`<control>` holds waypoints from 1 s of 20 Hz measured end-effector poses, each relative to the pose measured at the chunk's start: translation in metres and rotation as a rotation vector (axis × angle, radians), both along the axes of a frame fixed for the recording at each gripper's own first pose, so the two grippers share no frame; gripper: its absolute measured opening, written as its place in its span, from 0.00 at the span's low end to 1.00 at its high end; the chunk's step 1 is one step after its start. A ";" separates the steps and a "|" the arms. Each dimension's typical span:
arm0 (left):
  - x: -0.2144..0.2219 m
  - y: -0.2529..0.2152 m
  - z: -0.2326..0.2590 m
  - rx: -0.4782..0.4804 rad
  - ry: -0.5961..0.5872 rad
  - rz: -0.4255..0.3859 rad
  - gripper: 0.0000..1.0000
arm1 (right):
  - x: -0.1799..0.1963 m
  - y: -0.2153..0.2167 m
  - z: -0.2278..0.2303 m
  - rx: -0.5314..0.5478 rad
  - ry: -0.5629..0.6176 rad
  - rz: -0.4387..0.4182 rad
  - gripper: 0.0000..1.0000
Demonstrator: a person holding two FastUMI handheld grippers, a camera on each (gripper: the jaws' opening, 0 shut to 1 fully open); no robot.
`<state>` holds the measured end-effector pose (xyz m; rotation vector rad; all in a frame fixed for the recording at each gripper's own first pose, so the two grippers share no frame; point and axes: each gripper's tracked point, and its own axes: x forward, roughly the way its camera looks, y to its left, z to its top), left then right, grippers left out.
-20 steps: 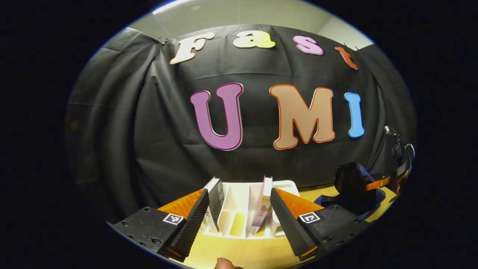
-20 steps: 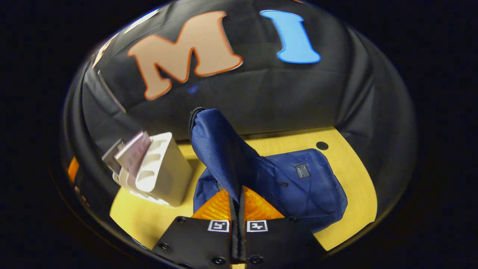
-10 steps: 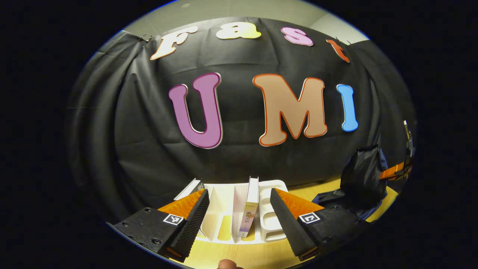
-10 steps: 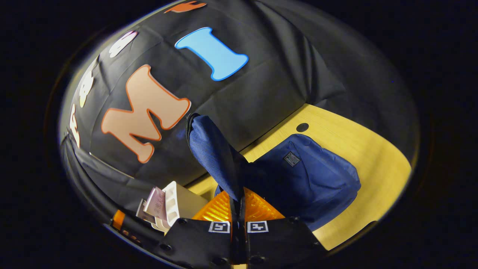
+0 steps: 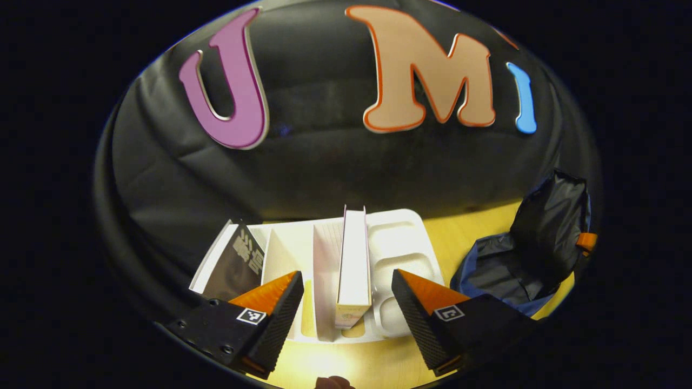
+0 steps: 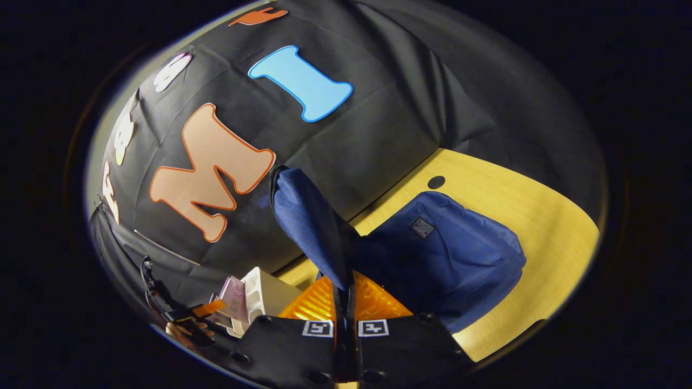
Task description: Open the schoolbag, grab two books from the bookshelf and put them into the schoolbag.
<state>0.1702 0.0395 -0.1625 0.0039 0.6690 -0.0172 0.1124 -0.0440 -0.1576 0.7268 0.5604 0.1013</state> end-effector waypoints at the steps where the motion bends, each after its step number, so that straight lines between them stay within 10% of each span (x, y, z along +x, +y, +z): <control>1: 0.006 0.003 -0.005 0.020 0.034 0.001 0.96 | 0.001 -0.001 0.000 0.001 0.000 0.000 0.03; 12: 0.035 -0.005 -0.047 0.065 0.266 -0.058 0.93 | -0.002 -0.003 0.001 -0.003 -0.001 -0.004 0.03; 14: 0.033 0.000 -0.050 0.083 0.309 -0.042 0.85 | -0.002 -0.004 0.001 0.003 -0.001 -0.009 0.03; 17: 0.028 0.000 -0.058 0.082 0.370 -0.043 0.39 | -0.001 -0.004 0.000 0.010 0.001 -0.012 0.03; 20: 0.025 -0.004 -0.056 0.047 0.371 -0.082 0.35 | -0.003 -0.004 0.000 0.009 0.000 -0.010 0.03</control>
